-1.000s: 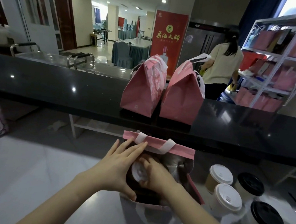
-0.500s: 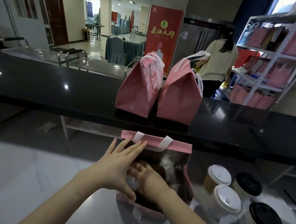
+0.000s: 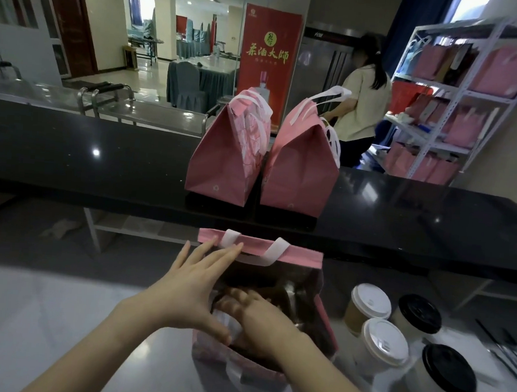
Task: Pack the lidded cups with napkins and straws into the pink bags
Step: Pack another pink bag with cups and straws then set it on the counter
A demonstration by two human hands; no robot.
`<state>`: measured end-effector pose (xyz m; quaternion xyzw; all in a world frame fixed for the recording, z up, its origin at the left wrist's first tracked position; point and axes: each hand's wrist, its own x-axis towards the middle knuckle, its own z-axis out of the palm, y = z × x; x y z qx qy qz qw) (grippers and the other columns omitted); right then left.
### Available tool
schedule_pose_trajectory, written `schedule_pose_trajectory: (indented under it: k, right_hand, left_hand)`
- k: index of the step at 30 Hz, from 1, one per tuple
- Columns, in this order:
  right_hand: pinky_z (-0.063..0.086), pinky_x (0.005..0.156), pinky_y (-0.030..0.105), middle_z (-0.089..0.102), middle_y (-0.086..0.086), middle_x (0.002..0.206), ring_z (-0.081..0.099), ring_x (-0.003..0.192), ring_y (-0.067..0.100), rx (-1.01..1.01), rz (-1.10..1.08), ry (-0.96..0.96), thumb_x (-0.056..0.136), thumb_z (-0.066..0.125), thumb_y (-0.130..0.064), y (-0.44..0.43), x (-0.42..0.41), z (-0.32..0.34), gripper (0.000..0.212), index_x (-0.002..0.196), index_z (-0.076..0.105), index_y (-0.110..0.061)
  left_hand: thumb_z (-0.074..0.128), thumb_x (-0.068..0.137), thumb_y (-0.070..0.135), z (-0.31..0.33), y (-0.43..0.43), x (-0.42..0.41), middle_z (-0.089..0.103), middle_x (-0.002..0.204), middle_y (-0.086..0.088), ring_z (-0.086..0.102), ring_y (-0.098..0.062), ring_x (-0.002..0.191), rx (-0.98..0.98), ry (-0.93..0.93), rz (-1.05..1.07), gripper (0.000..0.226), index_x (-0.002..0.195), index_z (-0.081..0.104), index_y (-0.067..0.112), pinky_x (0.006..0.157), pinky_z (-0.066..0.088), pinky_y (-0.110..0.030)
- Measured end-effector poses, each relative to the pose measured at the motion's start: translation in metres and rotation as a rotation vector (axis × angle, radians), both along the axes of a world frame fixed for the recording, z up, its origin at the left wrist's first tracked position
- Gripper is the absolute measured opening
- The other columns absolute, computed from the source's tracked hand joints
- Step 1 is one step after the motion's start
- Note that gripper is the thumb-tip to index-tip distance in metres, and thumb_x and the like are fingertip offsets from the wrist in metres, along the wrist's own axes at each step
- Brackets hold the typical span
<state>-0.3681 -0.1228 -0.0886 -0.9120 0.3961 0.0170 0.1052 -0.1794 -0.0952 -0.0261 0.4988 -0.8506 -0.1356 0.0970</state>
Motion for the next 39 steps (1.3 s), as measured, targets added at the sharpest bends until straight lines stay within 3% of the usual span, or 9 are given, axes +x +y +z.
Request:
schedule_pose_trajectory:
  k: [3,7,12,16,19,24,31,35,39]
  right_hand:
    - [0.029,0.114,0.042,0.023,-0.002,0.156,0.023,0.141,0.022,-0.047,-0.021,-0.015,0.090,0.059,-0.033,0.018,-0.015,0.027,0.058,0.144,0.037,-0.030]
    - [0.043,0.096,0.038,0.052,-0.001,0.130,0.047,0.117,0.018,-0.149,-0.057,-0.128,0.096,0.047,-0.041,0.047,-0.052,0.060,0.037,0.124,0.060,-0.020]
    - [0.041,0.088,0.029,0.062,-0.003,0.107,0.051,0.099,0.013,-0.243,-0.149,-0.111,0.099,0.030,-0.050,0.073,-0.114,0.060,0.049,0.109,0.068,-0.020]
    - [0.047,0.091,0.031,0.066,0.001,0.102,0.057,0.095,0.017,-0.383,-0.195,-0.200,0.098,0.046,-0.035,0.083,-0.142,0.045,0.032,0.097,0.069,-0.014]
    - [0.043,0.105,0.033,0.066,0.002,0.112,0.060,0.107,0.017,-0.461,-0.216,-0.288,0.092,0.058,-0.030,0.087,-0.147,0.040,0.023,0.102,0.070,-0.014]
    - [0.044,0.100,0.034,0.062,0.005,0.125,0.058,0.114,0.023,-0.498,-0.397,-0.341,0.088,0.064,-0.032,0.103,-0.192,0.040,0.033,0.116,0.067,-0.014]
    - [0.030,0.107,0.033,0.041,-0.004,0.143,0.037,0.131,0.020,-0.170,-0.768,0.092,0.092,0.051,-0.049,0.125,-0.297,0.012,0.050,0.137,0.046,-0.028]
    - [0.036,0.104,0.044,0.033,-0.001,0.147,0.034,0.133,0.025,-0.027,-0.868,0.209,0.082,0.057,-0.061,0.134,-0.318,-0.001,0.067,0.141,0.037,-0.036]
    - [0.039,0.102,0.046,0.027,-0.001,0.149,0.032,0.133,0.029,0.070,-0.919,0.172,0.078,0.062,-0.060,0.144,-0.323,-0.010,0.075,0.143,0.030,-0.040]
  left_hand:
    - [0.063,0.056,0.079,-0.001,-0.005,-0.002,-0.018,0.151,0.031,-0.041,0.001,0.132,-0.035,-0.109,0.027,0.122,0.136,-0.026,0.058,0.108,-0.030,-0.042]
    - [0.063,0.054,0.076,0.002,-0.016,-0.020,-0.008,0.158,0.022,-0.035,-0.006,0.136,-0.117,-0.220,-0.009,0.119,0.143,-0.013,0.055,0.109,-0.027,-0.053]
    - [0.055,0.056,0.081,-0.007,-0.018,-0.050,-0.011,0.158,0.022,-0.030,-0.006,0.139,-0.107,-0.209,-0.062,0.112,0.135,-0.022,0.062,0.111,-0.025,-0.049]
    - [0.045,0.059,0.089,-0.017,-0.019,-0.067,-0.006,0.159,0.021,-0.028,-0.002,0.137,-0.121,-0.146,-0.039,0.106,0.137,-0.019,0.061,0.111,-0.024,-0.047]
    - [0.043,0.056,0.095,-0.018,-0.018,-0.078,-0.004,0.159,0.020,-0.026,0.000,0.135,-0.122,-0.111,-0.020,0.107,0.137,-0.018,0.061,0.109,-0.025,-0.043]
    - [0.045,0.055,0.094,-0.015,-0.006,-0.095,0.006,0.158,0.013,-0.005,-0.015,0.147,-0.155,-0.113,-0.019,0.113,0.147,-0.003,0.051,0.117,-0.009,-0.055]
    - [0.034,0.052,0.094,-0.026,0.018,-0.118,0.002,0.159,0.003,-0.002,-0.023,0.147,-0.232,-0.174,-0.003,0.113,0.150,0.005,0.046,0.114,-0.016,-0.058]
    - [0.032,0.055,0.095,-0.035,0.021,-0.128,0.004,0.160,0.003,-0.001,-0.023,0.147,-0.263,-0.246,0.028,0.109,0.150,0.007,0.046,0.114,-0.006,-0.060]
    - [0.034,0.059,0.094,-0.040,0.023,-0.134,0.006,0.160,0.003,0.001,-0.023,0.147,-0.303,-0.278,0.056,0.106,0.150,0.010,0.045,0.113,0.005,-0.060]
